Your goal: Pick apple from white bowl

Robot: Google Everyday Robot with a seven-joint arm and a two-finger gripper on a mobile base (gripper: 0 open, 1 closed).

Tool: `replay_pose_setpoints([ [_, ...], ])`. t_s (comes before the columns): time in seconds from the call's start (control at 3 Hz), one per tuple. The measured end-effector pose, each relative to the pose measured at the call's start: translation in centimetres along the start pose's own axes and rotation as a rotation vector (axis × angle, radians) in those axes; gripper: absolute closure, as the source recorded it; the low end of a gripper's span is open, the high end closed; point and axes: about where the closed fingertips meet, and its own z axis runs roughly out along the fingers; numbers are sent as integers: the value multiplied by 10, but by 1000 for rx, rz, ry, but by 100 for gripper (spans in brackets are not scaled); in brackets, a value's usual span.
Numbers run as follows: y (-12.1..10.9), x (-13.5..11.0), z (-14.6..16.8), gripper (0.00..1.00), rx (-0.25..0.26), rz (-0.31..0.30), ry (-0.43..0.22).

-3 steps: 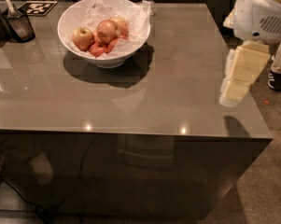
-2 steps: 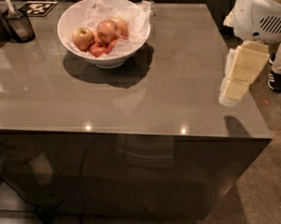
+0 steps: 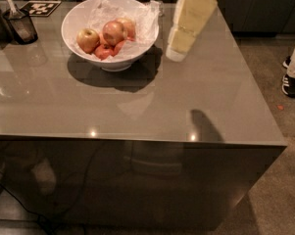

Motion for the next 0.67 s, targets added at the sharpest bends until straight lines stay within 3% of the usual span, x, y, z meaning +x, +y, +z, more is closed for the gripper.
replay_pose_setpoints([
  [0.33, -2, -2, 0, 0, 7, 2, -8],
  [0.67, -25, -27, 14, 0, 11, 17, -40],
])
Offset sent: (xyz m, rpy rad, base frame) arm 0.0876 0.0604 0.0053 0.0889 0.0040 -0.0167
